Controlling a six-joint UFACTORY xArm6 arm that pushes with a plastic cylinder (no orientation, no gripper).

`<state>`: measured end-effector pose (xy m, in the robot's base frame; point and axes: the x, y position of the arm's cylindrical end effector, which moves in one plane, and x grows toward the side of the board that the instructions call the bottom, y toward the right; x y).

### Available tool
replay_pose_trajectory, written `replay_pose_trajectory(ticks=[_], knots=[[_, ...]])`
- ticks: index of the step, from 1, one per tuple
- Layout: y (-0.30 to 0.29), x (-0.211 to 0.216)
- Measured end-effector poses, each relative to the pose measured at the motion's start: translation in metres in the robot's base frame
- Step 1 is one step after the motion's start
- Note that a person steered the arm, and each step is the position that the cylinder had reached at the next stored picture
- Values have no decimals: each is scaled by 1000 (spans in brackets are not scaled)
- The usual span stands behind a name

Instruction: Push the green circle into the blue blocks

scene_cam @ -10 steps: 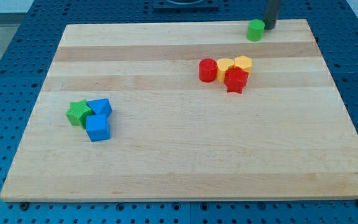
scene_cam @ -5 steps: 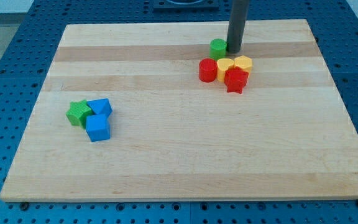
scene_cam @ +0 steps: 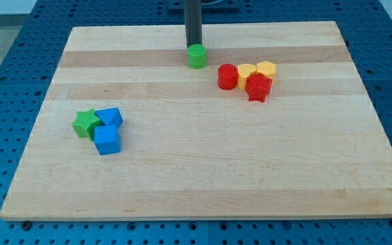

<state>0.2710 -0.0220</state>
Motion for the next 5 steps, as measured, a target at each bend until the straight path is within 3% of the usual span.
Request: replay_pose_trajectory(ticks=[2, 5], knots=[[23, 7], [12, 61]])
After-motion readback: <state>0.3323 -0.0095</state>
